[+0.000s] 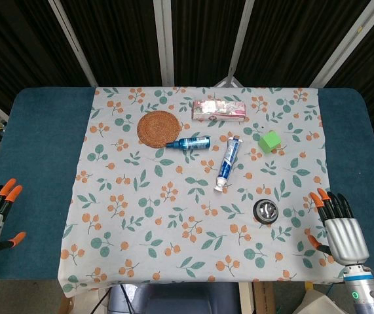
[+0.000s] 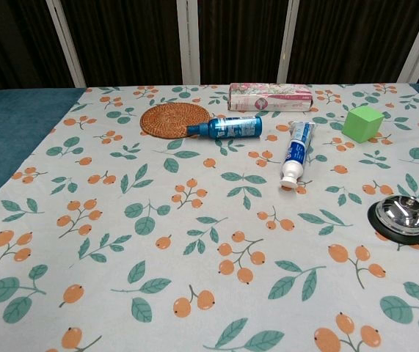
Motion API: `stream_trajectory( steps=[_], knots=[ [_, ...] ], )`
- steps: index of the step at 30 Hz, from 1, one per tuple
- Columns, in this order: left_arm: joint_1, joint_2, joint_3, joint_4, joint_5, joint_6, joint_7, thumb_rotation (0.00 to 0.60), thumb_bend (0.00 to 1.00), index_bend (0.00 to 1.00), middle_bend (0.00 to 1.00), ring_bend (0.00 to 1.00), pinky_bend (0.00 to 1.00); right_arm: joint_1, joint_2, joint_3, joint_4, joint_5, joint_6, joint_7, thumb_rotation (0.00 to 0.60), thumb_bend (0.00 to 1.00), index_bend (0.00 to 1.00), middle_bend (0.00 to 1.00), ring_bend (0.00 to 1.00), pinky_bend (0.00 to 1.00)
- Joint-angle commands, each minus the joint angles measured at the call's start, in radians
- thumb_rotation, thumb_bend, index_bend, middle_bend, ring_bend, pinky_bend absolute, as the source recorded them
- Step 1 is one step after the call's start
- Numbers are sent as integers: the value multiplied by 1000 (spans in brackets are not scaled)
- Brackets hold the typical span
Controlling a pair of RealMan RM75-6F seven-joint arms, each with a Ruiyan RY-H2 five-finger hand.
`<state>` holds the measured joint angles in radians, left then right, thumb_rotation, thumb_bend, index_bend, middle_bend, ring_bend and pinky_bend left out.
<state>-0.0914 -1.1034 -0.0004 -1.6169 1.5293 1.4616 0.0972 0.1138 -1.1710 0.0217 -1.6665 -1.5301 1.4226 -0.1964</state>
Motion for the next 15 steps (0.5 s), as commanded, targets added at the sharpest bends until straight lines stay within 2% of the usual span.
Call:
stream_trajectory(
  steps=[1, 15],
  knots=[
    [0, 0, 0, -1, -2, -1, 1, 600, 34, 0, 0, 0, 0, 0, 1, 0, 0, 0, -1, 2, 600, 244, 0, 0, 0, 0],
    [0, 1, -2, -4, -4, 0, -3, 600, 33, 0, 0, 0, 0, 3, -5, -6, -6, -7, -9, -5, 600, 243, 0, 0, 0, 0]
  ],
)
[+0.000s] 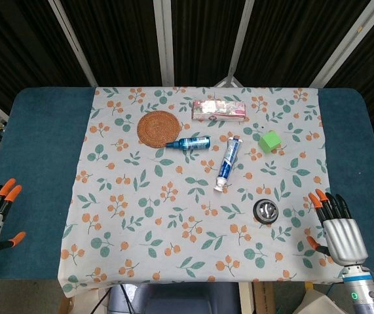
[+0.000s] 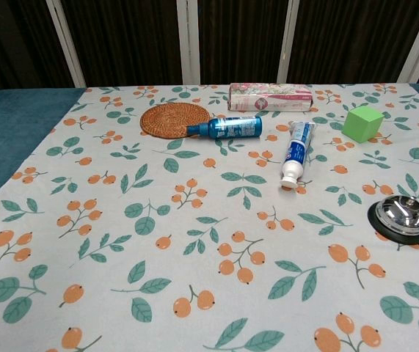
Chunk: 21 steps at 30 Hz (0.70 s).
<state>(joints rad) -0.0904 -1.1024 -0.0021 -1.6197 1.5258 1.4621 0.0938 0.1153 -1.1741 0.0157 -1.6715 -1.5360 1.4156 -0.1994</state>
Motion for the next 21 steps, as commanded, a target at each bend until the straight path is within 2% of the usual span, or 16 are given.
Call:
stream_trajectory(
  steps=[1, 3, 5, 10, 12, 16, 21],
  knots=[
    [-1, 0, -1, -3, -2, -1, 1, 600, 33, 0, 0, 0, 0, 2, -3, -1, -2, 0, -5, -3, 600, 240, 0, 0, 0, 0],
    [-1, 0, -2, -5, -4, -2, 2, 600, 33, 0, 0, 0, 0, 6, -8, -1, -4, 2, -11, -10, 600, 239, 0, 0, 0, 0],
    [0, 1, -2, -6, -5, -2, 2, 600, 34, 0, 0, 0, 0, 10, -15, 0, -4, 3, -17, -26, 600, 299, 0, 0, 0, 0],
    [-2, -1, -2, -7, -6, -5, 5, 600, 33, 0, 0, 0, 0, 28, -45, 7, -10, 14, -44, -70, 600, 655, 0, 0, 0, 0],
    [-2, -1, -3, -7, -6, -5, 7, 600, 33, 0, 0, 0, 0, 37, -61, 9, -15, 27, -64, -100, 600, 749, 0, 0, 0, 0],
    [-3, -2, -3, -6, -9, -7, 5, 600, 33, 0, 0, 0, 0, 58, -97, 13, -14, 52, -103, -168, 600, 853, 0, 0, 0, 0],
    [-3, -2, -4, -8, -10, -7, 7, 600, 34, 0, 0, 0, 0, 82, -164, 19, -1, 98, -149, -258, 600, 918, 0, 0, 0, 0]
  ],
)
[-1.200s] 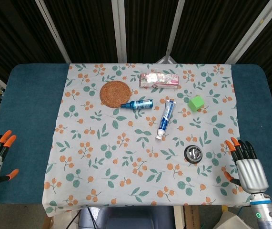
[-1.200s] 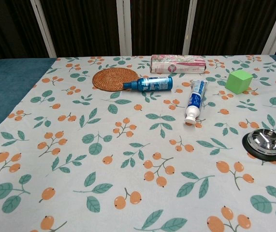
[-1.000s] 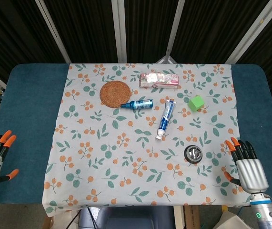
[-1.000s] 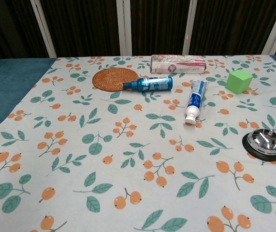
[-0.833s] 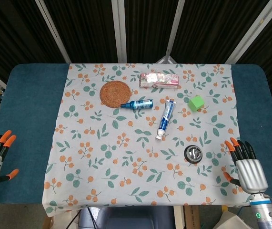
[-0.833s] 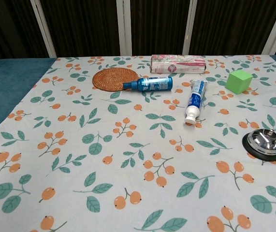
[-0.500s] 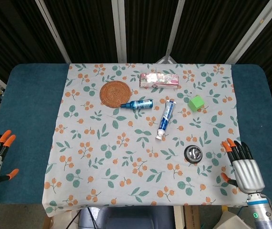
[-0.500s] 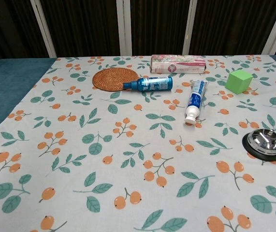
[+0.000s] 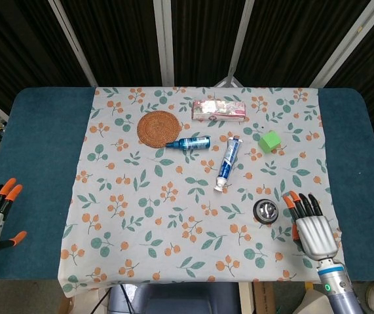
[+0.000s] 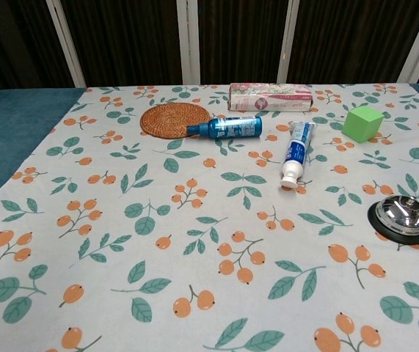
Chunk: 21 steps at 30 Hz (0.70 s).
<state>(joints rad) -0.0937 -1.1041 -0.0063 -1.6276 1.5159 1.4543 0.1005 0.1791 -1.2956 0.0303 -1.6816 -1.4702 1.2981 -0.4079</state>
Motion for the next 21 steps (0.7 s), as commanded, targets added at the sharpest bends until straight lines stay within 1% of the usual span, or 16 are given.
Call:
stream_trajectory(
  steps=[1, 10, 21],
  knots=[
    [0, 0, 0, 0, -1, 0, -1, 600, 33, 0, 0, 0, 0, 22, -60, 6, 16, 45, -40, -74, 600, 925, 0, 0, 0, 0],
    [-1, 1, 0, 5, -1, -2, -7, 600, 33, 0, 0, 0, 0, 36, -136, -2, 63, 95, -70, -168, 600, 942, 0, 0, 0, 0],
    [-2, -1, -1, 1, -2, -4, -1, 600, 34, 0, 0, 0, 0, 43, -142, 5, 77, 132, -76, -172, 600, 949, 0, 0, 0, 0]
  ],
)
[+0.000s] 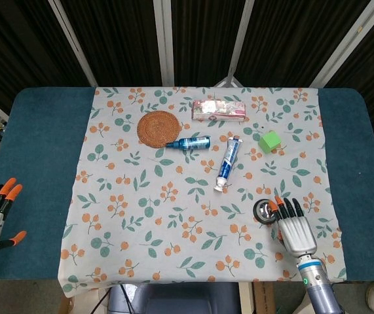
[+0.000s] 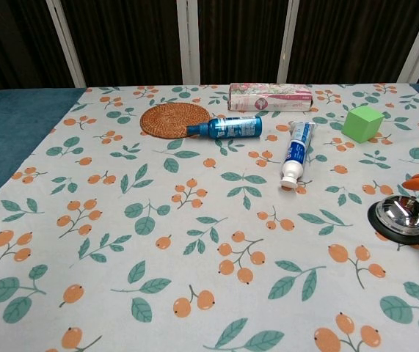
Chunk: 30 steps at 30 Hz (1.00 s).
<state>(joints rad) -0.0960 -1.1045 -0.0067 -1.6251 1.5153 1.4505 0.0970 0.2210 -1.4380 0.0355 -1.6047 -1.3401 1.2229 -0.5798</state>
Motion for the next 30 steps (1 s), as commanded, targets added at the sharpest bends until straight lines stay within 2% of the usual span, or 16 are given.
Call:
stream_trajectory(
  steps=[1, 11, 18, 24, 30],
  knots=[
    [0, 0, 0, -3, -1, -1, 4, 600, 33, 0, 0, 0, 0, 2, 0, -1, 0, 2, -1, -1, 600, 950, 0, 0, 0, 0],
    [0, 0, 1, -2, -1, -1, 5, 600, 34, 0, 0, 0, 0, 8, -7, -17, 19, 32, -22, -29, 600, 954, 0, 0, 0, 0],
    [1, -1, 2, 0, 4, 1, 4, 600, 34, 0, 0, 0, 0, 7, -19, -46, 38, 57, -35, -112, 600, 955, 0, 0, 0, 0],
    [0, -1, 0, 0, 1, 1, 4, 600, 33, 0, 0, 0, 0, 3, -23, -41, 33, 64, -17, -105, 600, 955, 0, 0, 0, 0],
    [1, -2, 0, 1, 0, 3, 3, 600, 34, 0, 0, 0, 0, 12, -10, -9, 13, 40, 18, -72, 600, 956, 0, 0, 0, 0]
  ],
)
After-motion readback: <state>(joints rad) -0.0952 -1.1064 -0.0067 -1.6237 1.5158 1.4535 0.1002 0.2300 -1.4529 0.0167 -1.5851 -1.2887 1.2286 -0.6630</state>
